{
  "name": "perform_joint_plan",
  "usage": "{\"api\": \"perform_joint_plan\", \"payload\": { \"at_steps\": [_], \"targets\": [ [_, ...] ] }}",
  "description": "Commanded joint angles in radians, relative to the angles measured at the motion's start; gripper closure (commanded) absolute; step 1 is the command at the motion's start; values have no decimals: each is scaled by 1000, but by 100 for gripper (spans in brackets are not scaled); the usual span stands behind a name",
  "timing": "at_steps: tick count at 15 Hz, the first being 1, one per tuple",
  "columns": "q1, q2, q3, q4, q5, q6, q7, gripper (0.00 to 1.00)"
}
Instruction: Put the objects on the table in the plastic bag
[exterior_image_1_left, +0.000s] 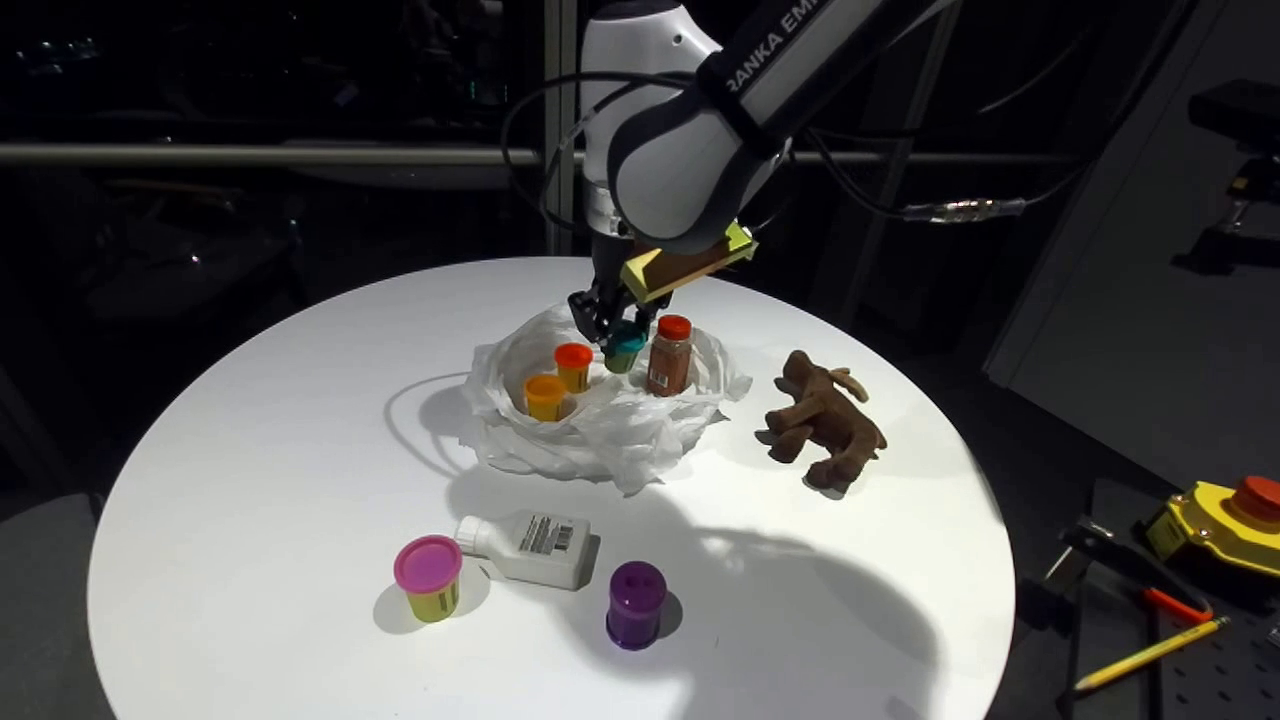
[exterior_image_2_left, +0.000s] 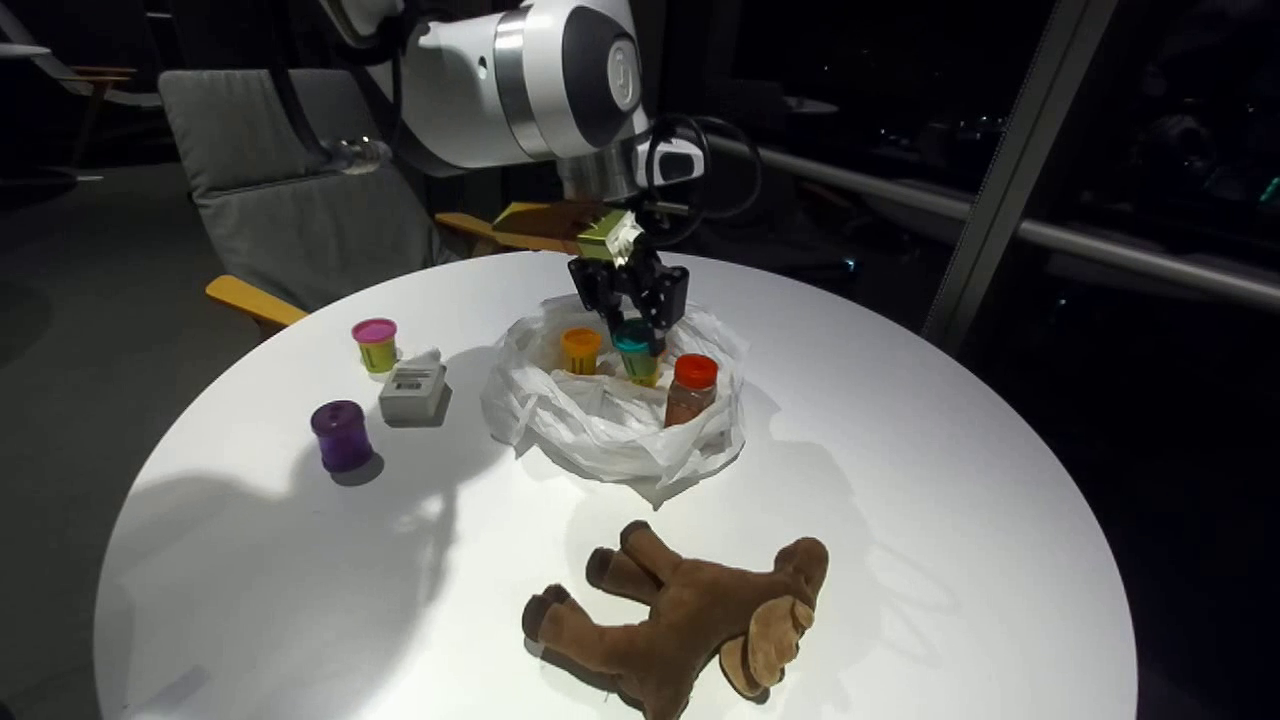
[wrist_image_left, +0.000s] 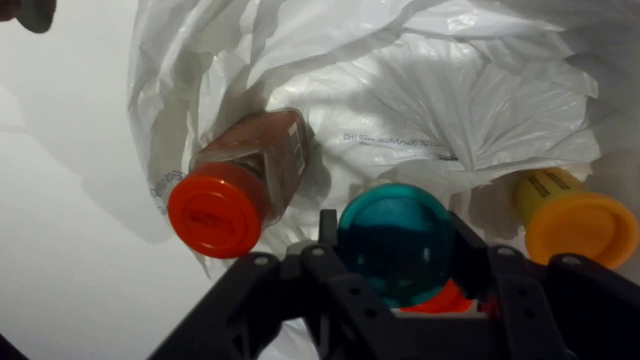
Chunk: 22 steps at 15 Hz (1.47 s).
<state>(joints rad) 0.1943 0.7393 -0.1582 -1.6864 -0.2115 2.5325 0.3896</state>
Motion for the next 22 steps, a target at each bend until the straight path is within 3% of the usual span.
{"api": "perform_joint_plan", "payload": {
  "at_steps": [1, 3, 8, 9, 11, 13, 18, 22],
  "targets": [
    [-11, 86, -11, 120, 25, -56, 13, 51],
    [-23, 124, -8, 165, 37, -74, 11, 73],
    [-34, 193, -17, 264, 52, -110, 19, 73],
    [-40, 192, -8, 271, 59, -121, 11, 23],
    [-45, 193, -2, 284, 68, -133, 4, 18],
    [-47, 187, 1, 285, 72, -135, 0, 2],
    [-49, 115, 16, 244, 93, -108, -10, 0],
    [-40, -28, 54, 135, 114, -118, -28, 0]
  ]
}}
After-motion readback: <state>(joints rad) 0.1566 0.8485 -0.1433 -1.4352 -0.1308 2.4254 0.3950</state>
